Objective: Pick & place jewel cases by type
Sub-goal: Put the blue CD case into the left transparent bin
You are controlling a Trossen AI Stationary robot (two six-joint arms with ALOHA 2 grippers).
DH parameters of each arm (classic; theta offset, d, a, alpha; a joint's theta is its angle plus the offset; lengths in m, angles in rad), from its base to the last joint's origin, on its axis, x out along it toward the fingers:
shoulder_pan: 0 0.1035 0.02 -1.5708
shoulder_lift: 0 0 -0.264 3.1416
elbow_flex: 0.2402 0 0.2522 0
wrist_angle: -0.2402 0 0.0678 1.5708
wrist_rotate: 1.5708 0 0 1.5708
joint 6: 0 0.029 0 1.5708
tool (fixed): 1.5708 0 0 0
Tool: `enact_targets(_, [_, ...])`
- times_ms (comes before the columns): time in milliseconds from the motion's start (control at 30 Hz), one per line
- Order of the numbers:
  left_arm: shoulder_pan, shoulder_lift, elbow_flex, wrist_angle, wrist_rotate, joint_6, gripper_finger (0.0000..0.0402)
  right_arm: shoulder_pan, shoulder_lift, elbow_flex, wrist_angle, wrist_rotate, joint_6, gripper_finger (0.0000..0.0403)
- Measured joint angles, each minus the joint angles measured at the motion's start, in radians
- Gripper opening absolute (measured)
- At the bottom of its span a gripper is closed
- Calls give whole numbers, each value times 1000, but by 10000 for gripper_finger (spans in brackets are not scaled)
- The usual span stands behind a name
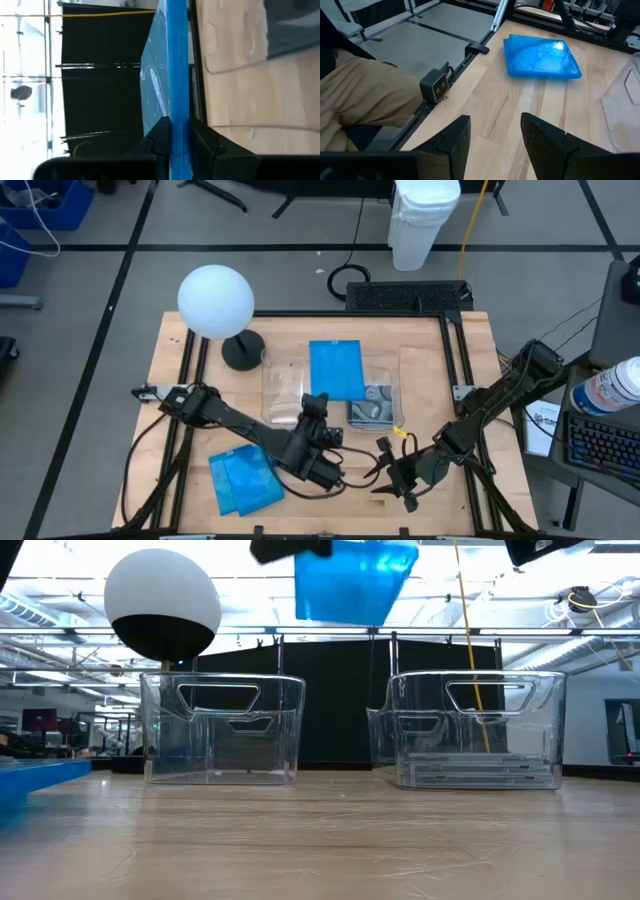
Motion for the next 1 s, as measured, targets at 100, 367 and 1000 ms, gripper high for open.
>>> enact_targets(100, [-22,0,-97,0,-33,-43,45,0,0,-7,1,3,0,164])
enact_targets(367, [-87,-134,-382,-2,11,-338,45,0,0,-8,-5,4,7,164])
enact_targets(1000, [-179,-478,-912,-3,215,-520,45,-12,-1,-55,77,109,-20,164])
